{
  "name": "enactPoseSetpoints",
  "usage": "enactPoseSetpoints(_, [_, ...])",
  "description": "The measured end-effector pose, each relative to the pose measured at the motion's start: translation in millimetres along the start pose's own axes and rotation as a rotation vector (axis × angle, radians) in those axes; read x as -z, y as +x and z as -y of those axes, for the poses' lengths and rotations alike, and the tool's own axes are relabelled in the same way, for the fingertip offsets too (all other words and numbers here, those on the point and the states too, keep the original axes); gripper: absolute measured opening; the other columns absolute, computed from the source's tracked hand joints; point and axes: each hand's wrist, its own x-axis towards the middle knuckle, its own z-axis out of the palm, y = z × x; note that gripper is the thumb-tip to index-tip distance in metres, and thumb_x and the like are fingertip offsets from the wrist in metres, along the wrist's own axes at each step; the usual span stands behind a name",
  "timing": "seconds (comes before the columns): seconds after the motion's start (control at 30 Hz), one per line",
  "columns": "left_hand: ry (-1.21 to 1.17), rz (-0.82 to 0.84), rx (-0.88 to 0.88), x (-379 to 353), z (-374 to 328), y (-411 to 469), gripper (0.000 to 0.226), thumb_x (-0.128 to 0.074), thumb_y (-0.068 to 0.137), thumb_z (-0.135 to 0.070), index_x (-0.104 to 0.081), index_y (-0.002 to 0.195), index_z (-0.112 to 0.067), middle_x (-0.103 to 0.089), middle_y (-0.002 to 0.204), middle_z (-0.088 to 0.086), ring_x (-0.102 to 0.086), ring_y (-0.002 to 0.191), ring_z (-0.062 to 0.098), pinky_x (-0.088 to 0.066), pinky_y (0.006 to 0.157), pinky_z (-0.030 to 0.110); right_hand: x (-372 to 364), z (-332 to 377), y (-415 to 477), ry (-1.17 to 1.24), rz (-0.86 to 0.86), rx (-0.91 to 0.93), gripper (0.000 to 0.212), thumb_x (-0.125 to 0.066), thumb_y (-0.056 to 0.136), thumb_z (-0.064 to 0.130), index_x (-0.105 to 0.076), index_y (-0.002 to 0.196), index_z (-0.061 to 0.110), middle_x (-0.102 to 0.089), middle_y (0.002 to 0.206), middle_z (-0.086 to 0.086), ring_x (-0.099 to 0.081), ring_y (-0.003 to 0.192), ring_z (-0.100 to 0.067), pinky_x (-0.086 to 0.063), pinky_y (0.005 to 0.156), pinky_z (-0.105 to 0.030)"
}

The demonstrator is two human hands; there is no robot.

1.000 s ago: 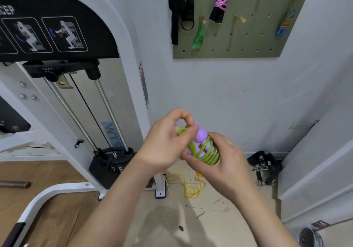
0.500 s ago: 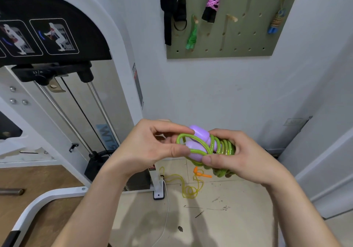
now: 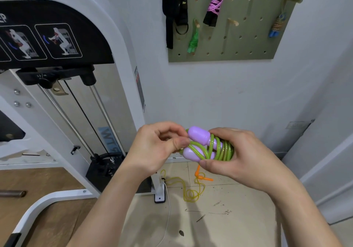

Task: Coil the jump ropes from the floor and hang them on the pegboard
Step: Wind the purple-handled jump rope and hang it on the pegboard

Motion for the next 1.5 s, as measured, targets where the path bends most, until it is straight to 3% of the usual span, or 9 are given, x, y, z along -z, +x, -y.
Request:
enactPoseSetpoints(0.1, [-0.115, 0.085, 0.102, 6.2, 8.7, 4.6, 0.026, -0.075, 0.072, -0.013, -0.054, 0.088, -0.01, -0.066, 0.058, 0.005, -0.051, 0.05, 0.014, -0.045, 0.055, 0.023, 2.8, 5.7, -0.2, -0.077, 0.029, 0.035, 0.041, -0.064, 0.065, 0.059, -0.058, 0.082, 0.022, -0.056, 0.074, 0.006, -0.055, 0.073, -0.013, -0.047, 0.063, -0.039])
enactPoseSetpoints(0.3, [-0.253, 0.269, 0.176, 11.5, 31.2, 7.8, 0.065, -0.083, 0.05, -0.063, -0.071, 0.089, -0.012, -0.061, 0.089, 0.024, -0.05, 0.083, 0.035, -0.043, 0.072, 0.041, 8.7, 13.2, -1.1, -0.016, 0.051, 0.059, 0.043, -0.067, 0.065, 0.056, -0.062, 0.087, 0.02, -0.06, 0.078, 0.003, -0.056, 0.073, -0.016, -0.048, 0.064, -0.041])
enactPoseSetpoints(0.53, [-0.729, 0.239, 0.185, -12.3, 34.5, 4.5, 0.046, -0.09, 0.051, -0.047, -0.057, 0.067, -0.02, -0.051, 0.068, 0.004, -0.043, 0.063, 0.016, -0.028, 0.055, 0.029, 6.0, 14.8, -1.5, 0.348, 0.12, 0.023, 0.037, -0.078, 0.067, 0.039, -0.067, 0.095, 0.017, -0.064, 0.077, -0.006, -0.059, 0.066, -0.025, -0.051, 0.059, -0.047])
enactPoseSetpoints(0.77, [-0.902, 0.176, 0.231, -31.7, 21.5, -0.3, 0.043, -0.094, 0.048, -0.035, -0.057, 0.062, -0.02, -0.048, 0.057, 0.002, -0.038, 0.034, 0.004, -0.022, 0.03, 0.012, 4.3, 0.8, -5.1, 0.666, 0.152, -0.055, 0.04, -0.081, 0.063, 0.034, -0.071, 0.099, 0.023, -0.065, 0.078, -0.011, -0.059, 0.063, -0.015, -0.05, 0.055, -0.035])
enactPoseSetpoints(0.9, [-0.828, 0.102, 0.285, -41.8, 23.1, -6.3, 0.029, -0.084, 0.059, -0.035, -0.061, 0.066, -0.019, -0.058, 0.067, 0.005, -0.05, 0.053, 0.014, -0.036, 0.043, 0.02, 3.3, -8.5, -6.7, 0.781, 0.155, -0.077, 0.042, -0.079, 0.063, 0.033, -0.072, 0.102, 0.022, -0.065, 0.08, -0.019, -0.056, 0.064, -0.023, -0.047, 0.055, -0.034])
enactPoseSetpoints(1.03, [-0.854, 0.105, 0.208, -55.4, 24.2, -15.1, 0.05, -0.067, 0.084, -0.03, -0.051, 0.113, 0.008, -0.054, 0.108, 0.033, -0.047, 0.099, 0.044, -0.037, 0.083, 0.055, -5.6, -17.3, -9.8, 1.016, 0.094, -0.117, 0.053, -0.067, 0.062, 0.033, -0.067, 0.11, 0.01, -0.059, 0.066, -0.02, -0.047, 0.042, -0.025, -0.039, 0.037, -0.019])
enactPoseSetpoints(1.23, [-0.611, 0.266, 0.022, -45.8, 6.4, -14.6, 0.038, -0.069, 0.08, -0.017, -0.064, 0.114, -0.002, -0.051, 0.078, 0.022, -0.056, 0.061, 0.03, -0.039, 0.067, 0.044, -27.0, -23.7, -9.7, 1.687, 0.322, -0.093, 0.056, -0.075, 0.07, 0.038, -0.062, 0.106, -0.001, -0.061, 0.076, -0.023, -0.061, 0.048, -0.022, -0.047, 0.034, -0.025])
enactPoseSetpoints(1.33, [-0.429, 0.19, -0.029, -47.6, -7.4, -11.2, 0.031, -0.071, 0.081, -0.016, -0.066, 0.108, -0.004, -0.045, 0.068, 0.017, -0.057, 0.051, 0.029, -0.05, 0.058, 0.038, -39.7, -26.9, -6.2, 1.85, 0.456, -0.027, 0.052, -0.063, 0.08, 0.047, -0.066, 0.109, 0.004, -0.065, 0.09, -0.014, -0.065, 0.07, -0.021, -0.052, 0.041, -0.025])
enactPoseSetpoints(1.5, [-0.249, 0.036, -0.055, -52.5, -20.7, -8.7, 0.019, -0.074, 0.07, -0.017, -0.068, 0.085, -0.007, -0.038, 0.07, -0.003, -0.049, 0.042, 0.023, -0.049, 0.042, 0.027, -51.9, -15.9, -10.6, 1.991, 0.366, -0.168, 0.053, -0.079, 0.065, 0.042, -0.069, 0.1, 0.004, -0.06, 0.075, -0.014, -0.062, 0.059, -0.022, -0.048, 0.035, -0.023])
